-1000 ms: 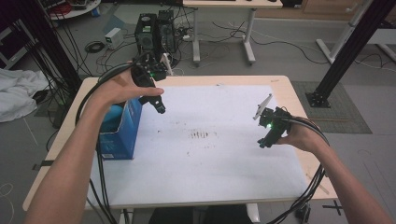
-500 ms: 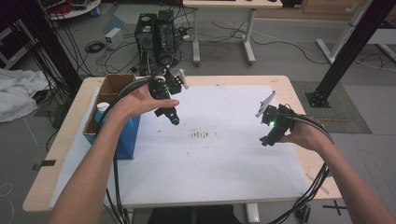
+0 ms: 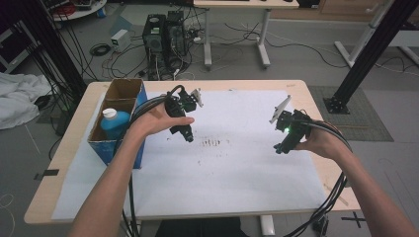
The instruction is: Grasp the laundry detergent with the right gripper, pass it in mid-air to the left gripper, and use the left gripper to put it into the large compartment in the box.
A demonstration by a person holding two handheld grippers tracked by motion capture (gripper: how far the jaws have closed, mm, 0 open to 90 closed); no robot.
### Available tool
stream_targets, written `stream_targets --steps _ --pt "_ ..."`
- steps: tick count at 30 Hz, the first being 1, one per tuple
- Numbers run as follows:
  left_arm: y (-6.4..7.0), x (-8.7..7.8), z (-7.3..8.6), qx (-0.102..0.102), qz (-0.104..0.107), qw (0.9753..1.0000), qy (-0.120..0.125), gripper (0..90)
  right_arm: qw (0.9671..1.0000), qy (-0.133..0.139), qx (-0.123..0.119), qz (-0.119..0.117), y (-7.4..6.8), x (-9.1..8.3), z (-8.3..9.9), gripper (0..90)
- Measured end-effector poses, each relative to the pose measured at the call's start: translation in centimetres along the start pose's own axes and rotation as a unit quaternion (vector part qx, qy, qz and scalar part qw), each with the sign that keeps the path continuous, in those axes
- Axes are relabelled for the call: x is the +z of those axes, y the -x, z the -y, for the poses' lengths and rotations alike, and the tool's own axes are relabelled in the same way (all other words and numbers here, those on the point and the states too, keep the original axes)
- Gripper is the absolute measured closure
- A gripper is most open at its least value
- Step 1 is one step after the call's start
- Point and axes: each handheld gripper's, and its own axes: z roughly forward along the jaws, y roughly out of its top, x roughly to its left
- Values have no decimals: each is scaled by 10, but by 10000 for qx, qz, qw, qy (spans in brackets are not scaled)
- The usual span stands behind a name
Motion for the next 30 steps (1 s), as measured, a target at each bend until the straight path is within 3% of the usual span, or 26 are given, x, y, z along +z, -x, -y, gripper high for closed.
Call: stream_targets --steps 13,30 --pt "-8 10 -1 -172 -12 9999 -18 228 10000 9 -21 -21 -2 2 0 133" --pt "-4 13 -3 -38 45 9999 -83 228 10000 -10 9 -19 -2 1 1 133"
